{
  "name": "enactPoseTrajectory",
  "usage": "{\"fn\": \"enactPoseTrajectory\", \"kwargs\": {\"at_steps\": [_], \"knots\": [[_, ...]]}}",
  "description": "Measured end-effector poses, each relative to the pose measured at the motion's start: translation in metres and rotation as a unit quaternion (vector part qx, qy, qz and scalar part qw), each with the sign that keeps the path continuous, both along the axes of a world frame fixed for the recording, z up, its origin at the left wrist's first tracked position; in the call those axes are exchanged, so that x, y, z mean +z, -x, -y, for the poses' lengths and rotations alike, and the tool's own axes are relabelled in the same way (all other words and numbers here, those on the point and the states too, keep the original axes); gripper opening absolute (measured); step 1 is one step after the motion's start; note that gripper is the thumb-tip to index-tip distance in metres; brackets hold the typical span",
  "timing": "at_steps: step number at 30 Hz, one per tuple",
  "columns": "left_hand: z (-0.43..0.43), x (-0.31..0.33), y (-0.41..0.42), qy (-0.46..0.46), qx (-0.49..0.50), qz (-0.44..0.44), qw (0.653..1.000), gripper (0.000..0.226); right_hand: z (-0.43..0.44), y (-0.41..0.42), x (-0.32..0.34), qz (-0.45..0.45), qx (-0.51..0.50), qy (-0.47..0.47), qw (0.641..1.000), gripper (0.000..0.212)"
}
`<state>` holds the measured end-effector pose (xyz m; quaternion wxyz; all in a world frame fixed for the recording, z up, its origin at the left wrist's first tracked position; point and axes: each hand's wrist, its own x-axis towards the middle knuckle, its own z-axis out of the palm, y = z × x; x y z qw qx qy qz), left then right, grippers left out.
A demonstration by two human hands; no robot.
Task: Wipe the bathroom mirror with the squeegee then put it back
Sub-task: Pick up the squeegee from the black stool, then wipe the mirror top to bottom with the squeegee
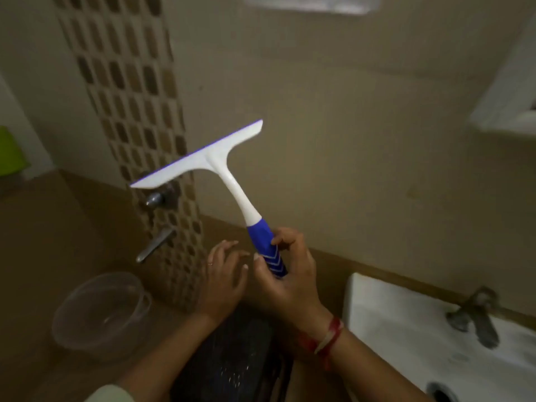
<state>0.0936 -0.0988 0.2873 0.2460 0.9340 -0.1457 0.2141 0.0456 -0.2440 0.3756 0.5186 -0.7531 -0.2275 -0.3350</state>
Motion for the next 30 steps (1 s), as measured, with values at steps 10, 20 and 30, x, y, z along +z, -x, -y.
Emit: {"fn": "enactPoseTrajectory", "kwargs": {"at_steps": [10,20,30], "knots": [[0.121,0.190,-0.007,0.121,-0.158,0.211,0.957,0.041,0.091,0.029,0.142,0.229,-0.079,-0.031,0.970,0.036],[0.228,0.328,0.003,0.175,-0.265,0.359,0.878,0.039,0.201,0.067,0.250,0.367,-0.172,-0.060,0.912,0.041],[0.309,0.463,-0.010,0.218,-0.257,0.415,0.845,0.054,0.288,0.087,0.358,0.353,-0.347,-0.074,0.865,0.047]]}}
